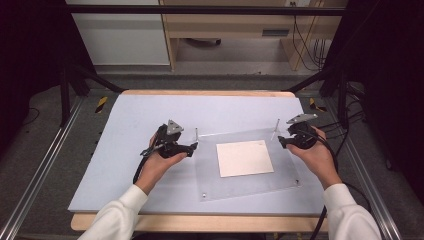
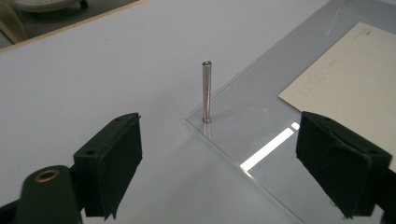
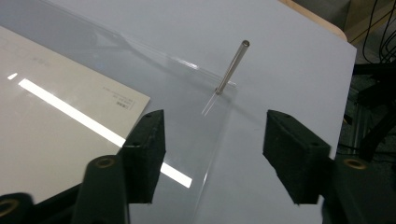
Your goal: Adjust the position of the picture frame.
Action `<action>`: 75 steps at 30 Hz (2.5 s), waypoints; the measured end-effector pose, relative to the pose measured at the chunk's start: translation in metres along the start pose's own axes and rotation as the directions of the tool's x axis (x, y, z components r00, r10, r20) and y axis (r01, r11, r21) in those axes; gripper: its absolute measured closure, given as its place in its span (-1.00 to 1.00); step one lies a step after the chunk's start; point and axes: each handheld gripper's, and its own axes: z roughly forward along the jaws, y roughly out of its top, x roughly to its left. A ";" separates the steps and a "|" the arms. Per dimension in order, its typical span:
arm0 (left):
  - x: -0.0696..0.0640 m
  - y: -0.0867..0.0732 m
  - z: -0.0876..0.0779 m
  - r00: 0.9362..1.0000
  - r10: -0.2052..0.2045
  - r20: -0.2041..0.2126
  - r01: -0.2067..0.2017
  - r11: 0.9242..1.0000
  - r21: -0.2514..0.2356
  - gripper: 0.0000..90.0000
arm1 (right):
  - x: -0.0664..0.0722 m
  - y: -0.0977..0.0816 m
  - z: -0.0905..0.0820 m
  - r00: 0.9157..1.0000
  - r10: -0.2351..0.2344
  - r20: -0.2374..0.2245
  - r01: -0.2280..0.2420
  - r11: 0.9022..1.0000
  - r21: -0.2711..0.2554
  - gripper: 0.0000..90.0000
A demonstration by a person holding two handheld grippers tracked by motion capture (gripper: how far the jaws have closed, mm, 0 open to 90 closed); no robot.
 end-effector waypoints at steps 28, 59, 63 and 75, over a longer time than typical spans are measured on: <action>0.002 0.009 0.035 0.997 -0.070 -0.023 0.070 0.997 -0.014 0.04 | -0.027 0.013 0.087 0.973 0.223 -0.057 -0.222 0.975 0.014 0.53; 0.001 -0.001 0.061 0.995 -0.086 -0.047 0.085 0.996 -0.010 0.79 | -0.022 0.014 0.100 0.967 0.249 -0.044 -0.249 0.968 -0.001 0.90; 0.001 -0.002 0.065 0.995 -0.093 -0.039 0.092 0.996 -0.008 0.84 | -0.022 0.014 0.100 0.967 0.252 -0.044 -0.252 0.968 0.000 0.90; 0.001 -0.001 0.067 0.997 -0.075 -0.037 0.075 0.997 0.009 0.88 | -0.022 0.014 0.100 0.963 0.266 -0.044 -0.267 0.963 -0.019 0.88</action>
